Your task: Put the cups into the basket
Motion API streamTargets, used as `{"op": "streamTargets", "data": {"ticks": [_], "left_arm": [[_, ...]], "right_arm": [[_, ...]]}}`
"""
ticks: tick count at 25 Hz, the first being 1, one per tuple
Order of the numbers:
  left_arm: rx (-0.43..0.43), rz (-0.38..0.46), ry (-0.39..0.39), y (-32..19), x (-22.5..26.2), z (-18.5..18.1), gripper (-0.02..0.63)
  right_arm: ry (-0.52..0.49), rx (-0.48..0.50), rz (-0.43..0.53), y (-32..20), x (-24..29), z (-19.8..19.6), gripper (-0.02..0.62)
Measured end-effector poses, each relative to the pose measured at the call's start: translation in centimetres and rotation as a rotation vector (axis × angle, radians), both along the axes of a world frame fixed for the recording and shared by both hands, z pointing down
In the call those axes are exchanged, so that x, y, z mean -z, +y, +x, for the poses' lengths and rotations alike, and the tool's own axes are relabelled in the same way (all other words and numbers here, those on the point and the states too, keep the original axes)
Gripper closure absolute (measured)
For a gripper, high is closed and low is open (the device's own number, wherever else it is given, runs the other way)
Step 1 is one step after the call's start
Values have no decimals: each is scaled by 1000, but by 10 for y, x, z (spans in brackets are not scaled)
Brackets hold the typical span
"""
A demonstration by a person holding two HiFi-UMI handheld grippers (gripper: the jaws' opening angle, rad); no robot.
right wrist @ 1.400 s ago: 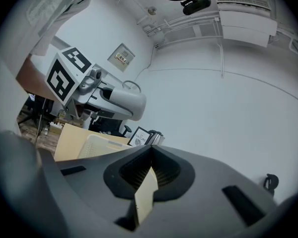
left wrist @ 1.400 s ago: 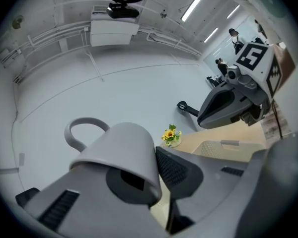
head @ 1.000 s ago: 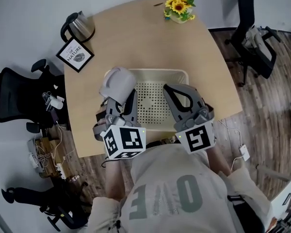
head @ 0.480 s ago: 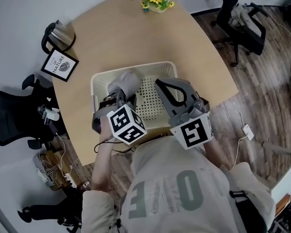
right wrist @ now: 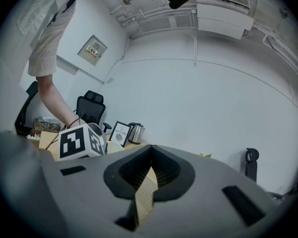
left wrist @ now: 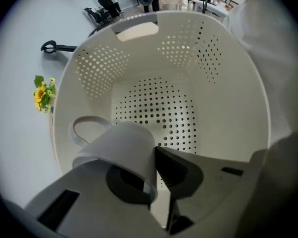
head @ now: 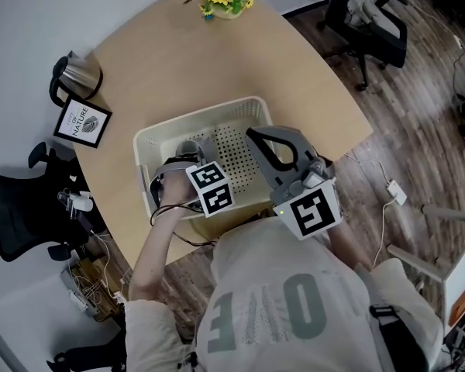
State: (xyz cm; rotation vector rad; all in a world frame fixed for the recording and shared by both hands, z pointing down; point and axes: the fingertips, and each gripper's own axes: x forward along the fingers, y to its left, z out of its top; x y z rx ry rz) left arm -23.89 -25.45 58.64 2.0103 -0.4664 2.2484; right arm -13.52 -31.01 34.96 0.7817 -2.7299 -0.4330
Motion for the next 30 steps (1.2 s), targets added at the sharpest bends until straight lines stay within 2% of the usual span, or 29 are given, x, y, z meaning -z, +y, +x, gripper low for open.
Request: {"op": "streamTargets", "data": {"ticks": [4, 8, 14, 21, 24, 27, 30], "left_arm": [[-101, -74, -78, 9, -13, 1, 560], [-202, -111, -108, 17, -26, 5, 558], [-241, -120, -125, 26, -34, 4, 535], [-216, -42, -73, 14, -9, 10, 500], [-210, 8, -26, 13, 15, 15, 500], [-193, 99, 14, 8, 51, 21, 501], [-156, 237, 72, -5, 96, 24, 503]], "right_arm": [[-6, -33, -8, -1, 0, 9, 598], [1, -47, -18, 0, -3, 11, 598], [-18, -50, -28, 4, 1, 12, 598], [-12, -60, -25, 5, 1, 14, 598], [-18, -44, -29, 6, 2, 9, 598], [-19, -22, -27, 8, 3, 5, 598], [-25, 2, -18, 9, 6, -1, 598]]}}
